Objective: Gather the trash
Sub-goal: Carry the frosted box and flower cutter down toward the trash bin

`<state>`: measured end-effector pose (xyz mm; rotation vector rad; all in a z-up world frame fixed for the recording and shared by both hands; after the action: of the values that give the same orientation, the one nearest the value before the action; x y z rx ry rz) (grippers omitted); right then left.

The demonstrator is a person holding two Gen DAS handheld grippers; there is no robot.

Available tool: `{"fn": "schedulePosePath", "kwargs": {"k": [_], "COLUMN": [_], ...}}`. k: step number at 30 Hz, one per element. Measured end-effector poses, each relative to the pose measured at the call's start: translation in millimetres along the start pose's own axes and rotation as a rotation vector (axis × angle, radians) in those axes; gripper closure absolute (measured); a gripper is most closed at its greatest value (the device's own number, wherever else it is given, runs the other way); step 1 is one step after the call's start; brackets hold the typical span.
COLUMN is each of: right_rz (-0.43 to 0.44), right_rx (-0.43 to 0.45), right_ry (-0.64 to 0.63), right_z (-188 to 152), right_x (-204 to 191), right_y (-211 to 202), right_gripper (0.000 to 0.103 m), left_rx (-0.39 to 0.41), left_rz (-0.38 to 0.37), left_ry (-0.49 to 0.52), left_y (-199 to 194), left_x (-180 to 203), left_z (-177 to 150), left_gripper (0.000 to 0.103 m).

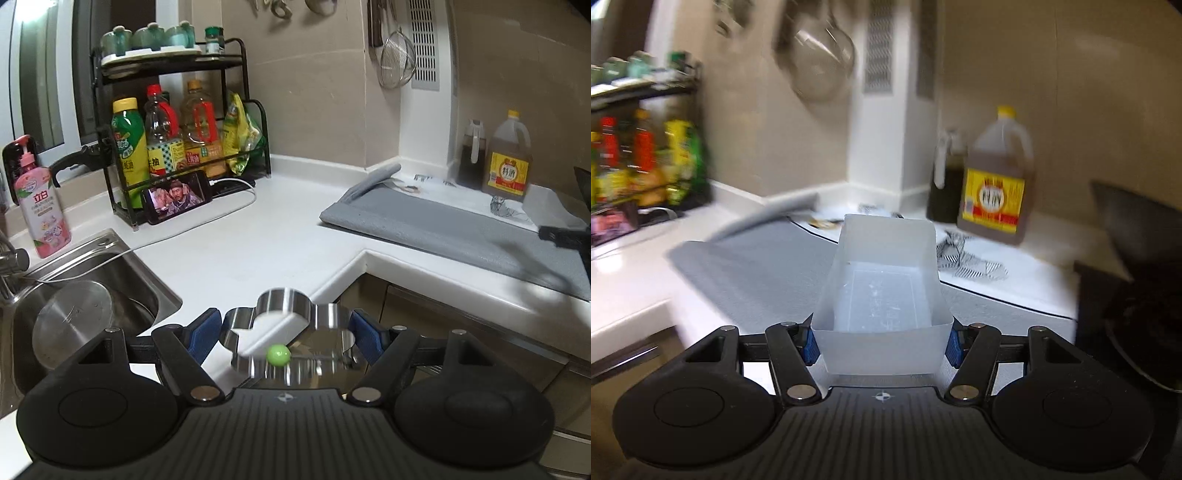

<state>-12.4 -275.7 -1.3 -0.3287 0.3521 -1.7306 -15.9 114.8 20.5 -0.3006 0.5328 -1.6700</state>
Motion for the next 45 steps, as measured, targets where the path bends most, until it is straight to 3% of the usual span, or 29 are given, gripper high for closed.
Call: {"fn": "schedulePosePath", "kwargs": {"k": [4, 8, 13, 20, 23, 28, 45], "right_rz": [0.019, 0.112, 0.214, 0.322, 0.338, 0.328, 0.328], "right_rx": [-0.026, -0.055, -0.124, -0.295, -0.31, -0.271, -0.32], "right_ry": [0.002, 0.024, -0.038, -0.054, -0.086, -0.155, -0.161], "right_z": [-21, -38, -71, -128, -136, -131, -138], "right_x": [-7, -31, -72, -119, -134, -143, -143], "right_y": [-33, -66, -95, -97, -99, -105, -94], "right_gripper": [0.04, 0.04, 0.04, 0.04, 0.04, 0.04, 0.04], "left_rx": [-0.018, -0.012, -0.053, -0.145, -0.189, -0.187, -0.247], "left_rz": [-0.047, -0.091, -0.089, -0.058, -0.064, -0.055, -0.067], "left_ry": [-0.02, 0.001, 0.048, 0.101, 0.093, 0.125, 0.128], "left_y": [4, -9, -23, -20, -13, -11, 6], "left_x": [12, 25, 25, 30, 32, 36, 42], "left_z": [-6, -12, -31, -78, -86, -87, -94], "left_gripper": [0.023, 0.023, 0.023, 0.023, 0.023, 0.023, 0.022]}}
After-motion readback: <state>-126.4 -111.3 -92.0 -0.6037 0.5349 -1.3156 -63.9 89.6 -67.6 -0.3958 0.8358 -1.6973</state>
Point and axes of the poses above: each gripper's, at about its wrist camera, not at the fingertips, and y roughly the way its jaws point, x to its right, z to its top, the point moved 7 cm from there along y, roughly the way its jaws point, and after that the axes turned 4 degrees about z, right-handed, at the moved point
